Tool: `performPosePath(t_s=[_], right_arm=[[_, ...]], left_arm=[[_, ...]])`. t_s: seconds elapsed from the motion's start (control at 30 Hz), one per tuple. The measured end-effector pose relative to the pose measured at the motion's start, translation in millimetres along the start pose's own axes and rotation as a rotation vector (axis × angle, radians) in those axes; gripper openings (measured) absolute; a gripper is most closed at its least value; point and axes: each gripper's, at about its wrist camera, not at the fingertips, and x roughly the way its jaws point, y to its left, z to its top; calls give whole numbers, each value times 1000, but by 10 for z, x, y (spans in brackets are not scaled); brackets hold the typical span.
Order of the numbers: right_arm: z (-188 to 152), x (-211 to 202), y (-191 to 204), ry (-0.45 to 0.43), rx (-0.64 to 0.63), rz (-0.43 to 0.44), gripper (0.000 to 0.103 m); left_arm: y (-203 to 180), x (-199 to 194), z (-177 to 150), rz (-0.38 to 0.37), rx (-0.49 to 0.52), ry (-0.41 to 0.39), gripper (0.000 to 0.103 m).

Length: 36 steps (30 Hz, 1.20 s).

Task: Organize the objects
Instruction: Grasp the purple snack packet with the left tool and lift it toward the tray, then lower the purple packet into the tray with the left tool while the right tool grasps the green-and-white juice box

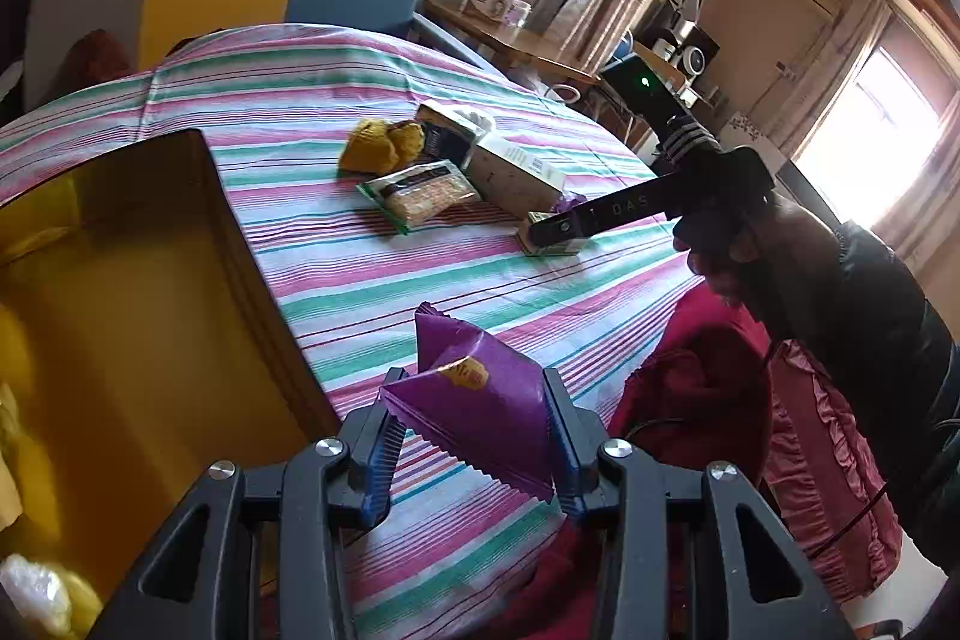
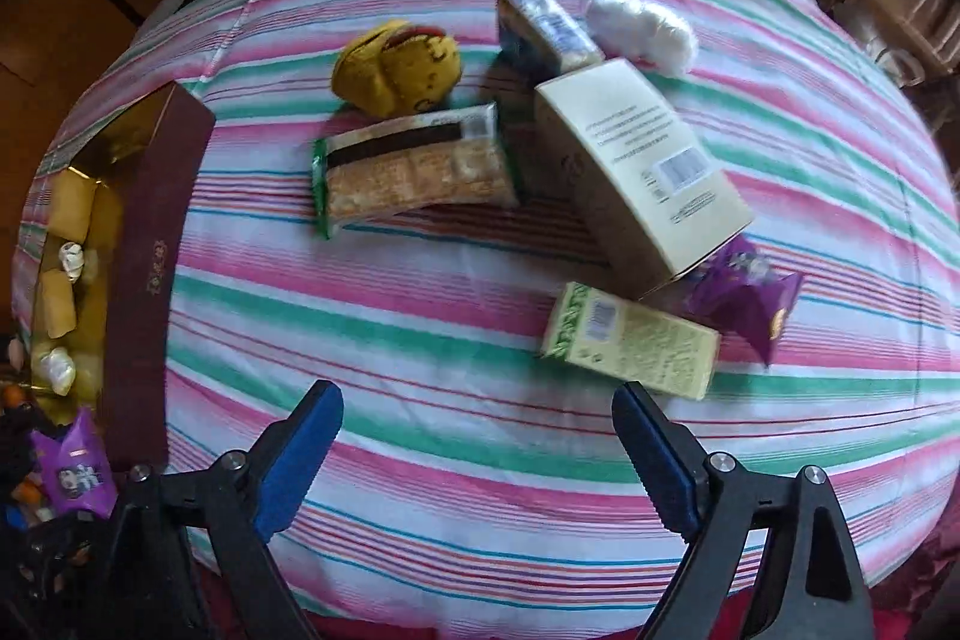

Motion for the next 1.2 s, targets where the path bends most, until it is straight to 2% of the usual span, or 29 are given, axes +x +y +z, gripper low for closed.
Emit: performPosePath(t_s=[0.07, 0.27, 0.47, 0.57, 0.63, 0.67, 0.77, 0.83, 0.9, 0.93, 1.0, 1.03, 1.2], right_arm=[[84, 2, -153, -21, 18, -95, 94], [255, 212, -580, -17, 119, -75, 95], [139, 346, -622, 83, 139, 50, 93], [-26, 199, -452, 83, 78, 155, 93], [-81, 94, -376, 63, 48, 171, 93], [-118, 54, -337, 52, 36, 151, 93], [-68, 64, -323, 18, 20, -17, 93], [5, 111, -303, 2, 27, -50, 92], [58, 173, -285, 3, 24, -70, 86], [78, 220, -276, 19, 25, -75, 79], [103, 309, -273, 46, 36, -96, 57], [108, 345, -276, 52, 43, -112, 30], [89, 346, -243, -14, 65, -82, 30]], left_arm=[[45, -65, -21, 4, -14, -11, 43], [132, -212, -62, 35, -45, -32, 43], [221, -328, -106, 51, -66, -44, 43], [300, -357, -134, 59, -85, -43, 43], [347, -386, -159, 69, -95, -47, 43], [375, -407, -174, 73, -102, -49, 43], [435, -480, -215, 85, -118, -62, 43], [474, -547, -244, 97, -125, -72, 43], [536, -622, -272, 111, -140, -82, 43], [576, -666, -287, 119, -149, -89, 43], [684, -783, -326, 144, -175, -109, 43], [744, -854, -351, 159, -192, -121, 43], [1274, -1341, -499, 281, -332, -206, 43]])
